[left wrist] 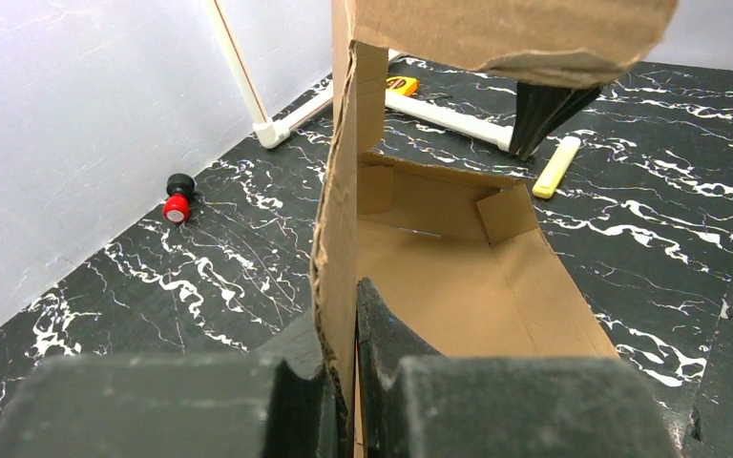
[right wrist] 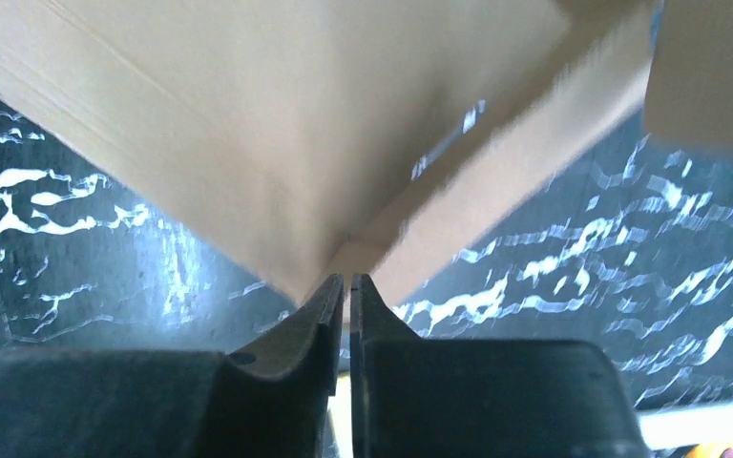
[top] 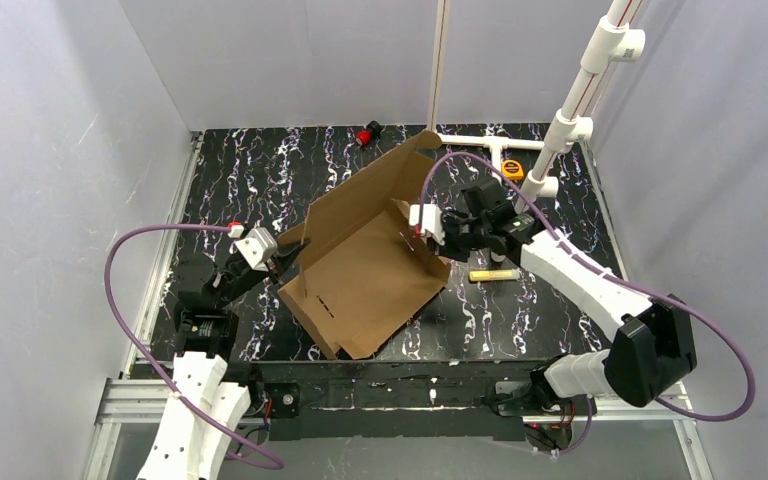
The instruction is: Fold the paper box
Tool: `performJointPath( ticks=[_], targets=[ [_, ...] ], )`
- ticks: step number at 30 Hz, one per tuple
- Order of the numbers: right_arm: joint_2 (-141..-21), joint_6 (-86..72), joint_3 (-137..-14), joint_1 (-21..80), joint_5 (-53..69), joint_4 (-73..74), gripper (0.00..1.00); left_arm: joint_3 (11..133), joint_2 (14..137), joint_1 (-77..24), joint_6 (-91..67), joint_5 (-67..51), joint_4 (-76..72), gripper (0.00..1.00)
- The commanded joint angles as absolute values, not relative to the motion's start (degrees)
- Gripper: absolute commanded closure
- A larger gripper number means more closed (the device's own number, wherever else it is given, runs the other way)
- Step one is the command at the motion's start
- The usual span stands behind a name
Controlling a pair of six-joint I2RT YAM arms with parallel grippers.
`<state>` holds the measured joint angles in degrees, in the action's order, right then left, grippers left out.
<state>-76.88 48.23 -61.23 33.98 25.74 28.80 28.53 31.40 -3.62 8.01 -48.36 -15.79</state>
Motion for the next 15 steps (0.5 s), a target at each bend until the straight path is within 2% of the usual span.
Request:
performJointPath(
  ticks=[1,2,4,7,9,12,15],
  targets=[
    [-72.3,40.8,-56.1,27.3,28.5,27.1,0.89,30.0,30.6,-4.0,9.4,-47.6,-16.7,1.0],
    [-71.5,39.0,-54.6,26.6,27.9,24.8,0.89,30.0,30.7,-4.2,9.7,-47.5,-16.6,1.0],
    [-71.2,36.1,-53.4,25.9,27.0,20.9,0.8,30.0,31.0,-4.3,10.2,-47.3,-16.7,1.0],
    [-72.7,32.1,-54.6,25.8,28.0,15.4,0.46,30.3,31.4,-4.4,10.4,-47.2,-16.7,1.0],
    [-75.0,27.4,-56.0,25.9,29.9,11.5,0.31,30.4,31.6,-4.4,10.5,-47.2,-16.7,1.0],
    [-78.0,21.7,-57.0,28.1,28.8,4.5,0.23,30.5,31.5,-4.5,10.3,-47.1,-16.7,1.0],
    [-79.3,18.5,-55.4,31.0,24.4,-2.1,0.21,30.6,31.4,-4.5,10.2,-46.9,-16.7,1.0]
  ],
)
